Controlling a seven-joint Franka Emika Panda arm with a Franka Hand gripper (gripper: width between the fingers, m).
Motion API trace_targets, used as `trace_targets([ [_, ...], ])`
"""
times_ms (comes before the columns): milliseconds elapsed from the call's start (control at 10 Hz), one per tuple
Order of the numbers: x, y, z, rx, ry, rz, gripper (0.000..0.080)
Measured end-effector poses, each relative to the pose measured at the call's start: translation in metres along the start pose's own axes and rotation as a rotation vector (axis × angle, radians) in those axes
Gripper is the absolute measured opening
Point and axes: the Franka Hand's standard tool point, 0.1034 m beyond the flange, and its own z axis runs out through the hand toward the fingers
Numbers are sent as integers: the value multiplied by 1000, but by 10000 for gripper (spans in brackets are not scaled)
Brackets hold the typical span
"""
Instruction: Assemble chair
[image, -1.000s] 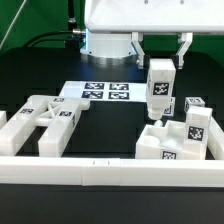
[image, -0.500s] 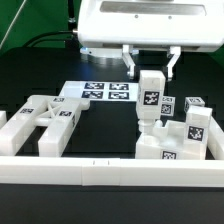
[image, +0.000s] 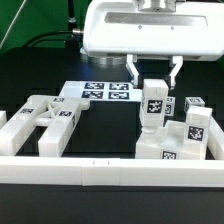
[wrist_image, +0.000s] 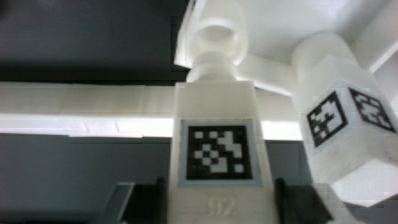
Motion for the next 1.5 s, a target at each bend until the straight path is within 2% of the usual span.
trace_targets([
  [500, -10, -1, 5, -1, -18, -10, 284],
  [700, -12, -8, 4, 5, -13, -18, 284],
  [1200, -23, -8, 15, -1, -5, -36, 284],
  [1500, -22, -8, 16, -3, 6, -42, 284],
])
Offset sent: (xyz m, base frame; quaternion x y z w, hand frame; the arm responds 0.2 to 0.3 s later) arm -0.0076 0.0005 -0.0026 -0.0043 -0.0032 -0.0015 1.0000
